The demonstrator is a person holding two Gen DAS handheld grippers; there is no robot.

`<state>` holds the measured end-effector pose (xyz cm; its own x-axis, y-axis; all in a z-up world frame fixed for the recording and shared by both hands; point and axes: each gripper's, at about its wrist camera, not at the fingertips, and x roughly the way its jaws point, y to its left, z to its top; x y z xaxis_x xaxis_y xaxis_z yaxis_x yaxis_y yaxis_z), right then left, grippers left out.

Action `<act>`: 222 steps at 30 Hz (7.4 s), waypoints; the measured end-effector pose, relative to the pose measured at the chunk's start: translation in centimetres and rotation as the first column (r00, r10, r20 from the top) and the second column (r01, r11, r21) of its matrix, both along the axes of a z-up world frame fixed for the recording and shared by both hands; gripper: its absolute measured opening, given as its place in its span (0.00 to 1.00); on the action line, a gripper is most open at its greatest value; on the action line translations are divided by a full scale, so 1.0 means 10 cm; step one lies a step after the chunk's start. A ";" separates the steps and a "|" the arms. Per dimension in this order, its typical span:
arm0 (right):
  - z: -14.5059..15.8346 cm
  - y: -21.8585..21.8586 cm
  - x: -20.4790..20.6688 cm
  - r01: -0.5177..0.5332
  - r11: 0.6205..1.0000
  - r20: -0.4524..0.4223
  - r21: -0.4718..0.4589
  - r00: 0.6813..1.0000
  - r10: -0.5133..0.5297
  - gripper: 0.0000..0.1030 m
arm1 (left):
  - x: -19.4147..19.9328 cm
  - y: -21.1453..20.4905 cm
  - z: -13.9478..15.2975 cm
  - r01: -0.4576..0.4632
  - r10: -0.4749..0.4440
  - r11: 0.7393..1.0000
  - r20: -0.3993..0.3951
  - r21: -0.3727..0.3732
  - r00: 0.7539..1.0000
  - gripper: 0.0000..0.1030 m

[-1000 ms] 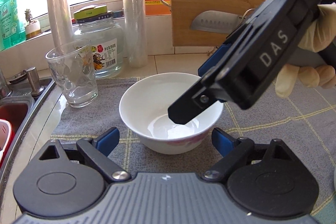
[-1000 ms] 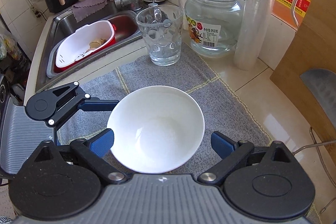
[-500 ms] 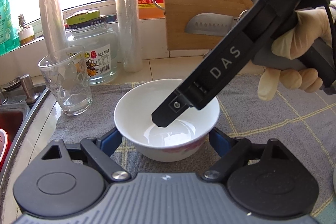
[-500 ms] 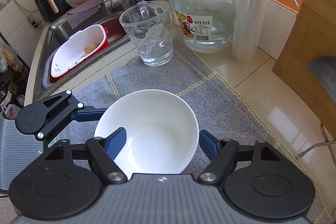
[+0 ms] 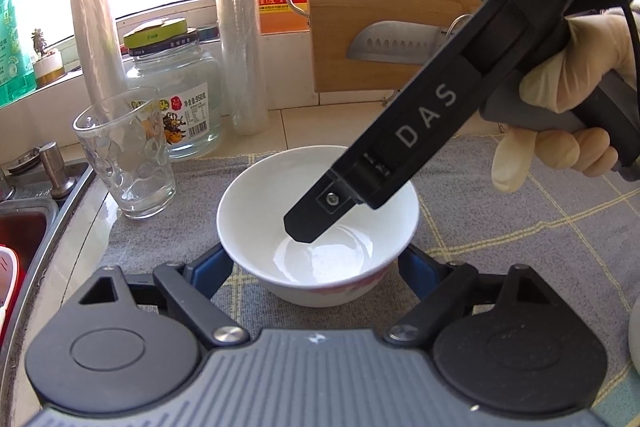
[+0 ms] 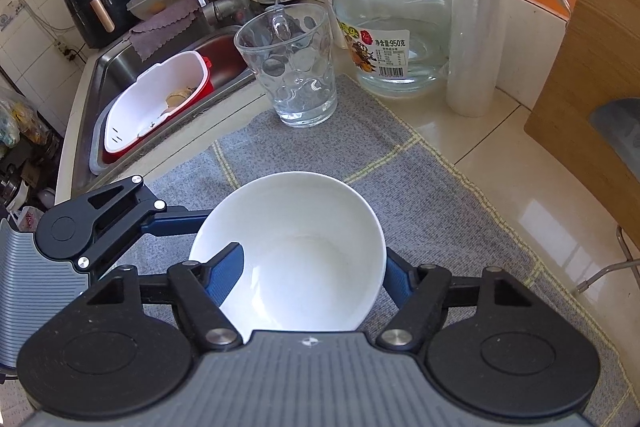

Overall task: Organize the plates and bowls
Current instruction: 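Lift the pink-flowered bowl with the right gripper and carry it over the nested bowls, then lower the bowl onto the nested bowls and open the right gripper, then clamp the three-bowl stack with the right gripper while the left gripper clamps its opposite side, then carry the bowl stack with both grippers and lower it onto the plate stack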

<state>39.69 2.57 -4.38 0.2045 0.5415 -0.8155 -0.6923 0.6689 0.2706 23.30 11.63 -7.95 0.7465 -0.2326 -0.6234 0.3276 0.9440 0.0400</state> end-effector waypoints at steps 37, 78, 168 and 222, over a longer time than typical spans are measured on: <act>0.74 -0.73 -1.43 0.053 0.996 0.036 0.072 0.998 -0.056 0.77 | -1.20 -0.53 0.75 0.173 -0.173 0.984 -0.001 0.042 0.985 0.86; 0.67 -1.98 -2.28 0.209 0.977 0.035 0.049 0.977 -0.210 0.77 | -1.75 -1.56 0.73 0.321 -0.322 0.947 -0.069 -0.025 0.944 0.86; -0.29 -2.12 -2.79 0.050 0.986 0.143 -0.160 0.989 -0.027 1.00 | -1.70 -1.43 0.14 0.517 -0.490 0.842 -0.184 0.150 0.852 0.96; -0.10 -1.79 -2.83 0.028 0.986 0.187 -0.162 0.982 0.003 0.87 | -1.03 -1.39 0.16 0.941 -0.922 0.339 -0.199 0.002 0.333 0.84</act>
<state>11.37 -15.32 -5.41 0.3668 0.4010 -0.8394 -0.7113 0.7024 0.0247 12.98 -2.31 -6.38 -0.0117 -0.6498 -0.7600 0.9996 0.0106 -0.0244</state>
